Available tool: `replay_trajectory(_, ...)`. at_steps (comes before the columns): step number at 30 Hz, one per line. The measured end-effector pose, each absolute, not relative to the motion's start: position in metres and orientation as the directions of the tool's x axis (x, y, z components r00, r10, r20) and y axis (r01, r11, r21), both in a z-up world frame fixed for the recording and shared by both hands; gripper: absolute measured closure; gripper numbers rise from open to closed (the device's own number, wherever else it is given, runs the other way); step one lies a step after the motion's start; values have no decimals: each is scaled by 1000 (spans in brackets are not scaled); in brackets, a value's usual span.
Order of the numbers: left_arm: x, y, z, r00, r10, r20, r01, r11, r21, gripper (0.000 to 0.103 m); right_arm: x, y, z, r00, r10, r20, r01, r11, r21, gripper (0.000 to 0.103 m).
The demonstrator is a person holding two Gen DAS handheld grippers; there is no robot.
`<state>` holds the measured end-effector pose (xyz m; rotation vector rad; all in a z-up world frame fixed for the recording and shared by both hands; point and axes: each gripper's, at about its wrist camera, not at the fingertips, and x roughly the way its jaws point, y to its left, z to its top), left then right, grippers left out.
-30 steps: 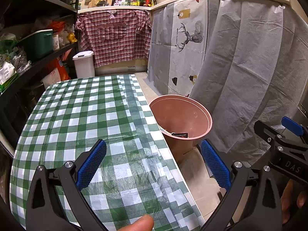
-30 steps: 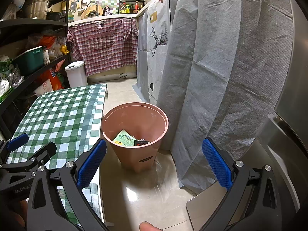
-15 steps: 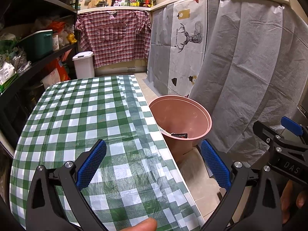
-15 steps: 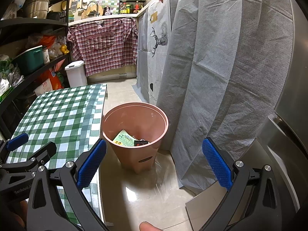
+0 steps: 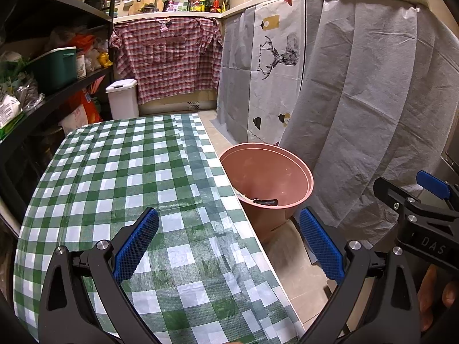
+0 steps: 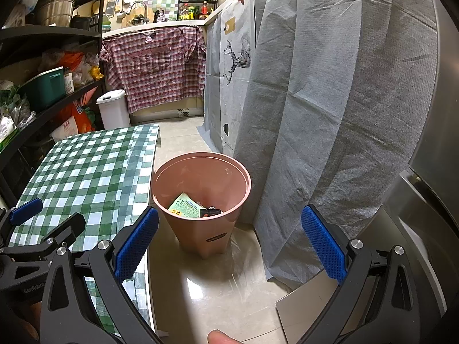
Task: Collect trash
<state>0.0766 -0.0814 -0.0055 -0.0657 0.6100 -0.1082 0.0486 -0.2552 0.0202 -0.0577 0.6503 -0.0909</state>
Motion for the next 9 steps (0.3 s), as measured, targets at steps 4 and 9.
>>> replay_trajectory(4, 77, -81, -5, 813, -115, -571, 73, 993, -95, 7, 49, -255, 20, 792, -103, -602, 66, 994, -83, 5)
replay_trajectory(9, 77, -80, -6, 808, -116, -578, 71, 992, -100, 7, 49, -255, 20, 793, -103, -601, 66, 994, -83, 5)
